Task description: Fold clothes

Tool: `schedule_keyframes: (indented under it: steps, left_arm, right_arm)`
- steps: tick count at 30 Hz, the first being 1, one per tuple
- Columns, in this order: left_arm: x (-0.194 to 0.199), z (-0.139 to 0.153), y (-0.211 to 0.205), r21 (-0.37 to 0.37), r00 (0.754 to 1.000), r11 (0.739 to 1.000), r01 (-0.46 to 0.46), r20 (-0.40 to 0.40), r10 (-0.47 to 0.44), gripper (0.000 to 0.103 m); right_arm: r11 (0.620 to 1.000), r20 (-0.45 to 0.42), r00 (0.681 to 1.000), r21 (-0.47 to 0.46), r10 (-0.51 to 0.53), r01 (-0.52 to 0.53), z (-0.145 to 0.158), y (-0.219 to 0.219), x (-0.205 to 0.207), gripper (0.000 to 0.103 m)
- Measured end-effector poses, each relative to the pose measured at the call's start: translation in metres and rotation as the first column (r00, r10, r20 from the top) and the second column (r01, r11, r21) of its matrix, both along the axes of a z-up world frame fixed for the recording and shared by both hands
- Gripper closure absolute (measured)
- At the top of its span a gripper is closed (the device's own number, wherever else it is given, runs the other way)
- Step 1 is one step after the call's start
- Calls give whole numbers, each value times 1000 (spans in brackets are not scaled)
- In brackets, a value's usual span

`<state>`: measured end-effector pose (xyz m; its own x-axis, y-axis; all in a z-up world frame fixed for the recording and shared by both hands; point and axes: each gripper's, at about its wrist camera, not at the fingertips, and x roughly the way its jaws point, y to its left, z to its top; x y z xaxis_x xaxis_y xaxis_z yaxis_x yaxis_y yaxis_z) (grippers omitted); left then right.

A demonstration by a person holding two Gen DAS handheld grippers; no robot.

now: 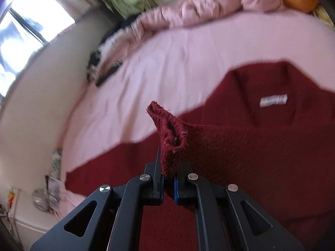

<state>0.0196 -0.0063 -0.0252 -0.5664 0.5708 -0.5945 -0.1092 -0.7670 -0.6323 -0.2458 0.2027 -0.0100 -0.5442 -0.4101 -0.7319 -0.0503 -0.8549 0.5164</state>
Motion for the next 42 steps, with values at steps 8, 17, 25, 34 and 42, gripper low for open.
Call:
schedule_keyframes:
  steps: [8,17,25,34,42]
  left_arm:
    - [-3,-3,-3,40,1000,999,3,2,-3,16]
    - [-4,-3,-5,45,1000,999,0,5,-1,16]
    - [-2,-3,-5,31,1000,1000,-2,9,2,16]
    - [0,-2,-1,3,1000,1000,-11,12,11,16]
    - [-1,-1,4,-41,1000,999,-23,20,24,16]
  right_arm:
    - [992,132,989,104,63,-77,-53,-36,5,97]
    - [976,38,997,202,72,-78,-37,-51,9,97]
    - [950,180,959,186,217,-250,-54,-74,-3,57]
    - [965,14,985,199,173,-172,7,34,52,57]
    - [850,136,946,490,-294,193,-51,228,95,57]
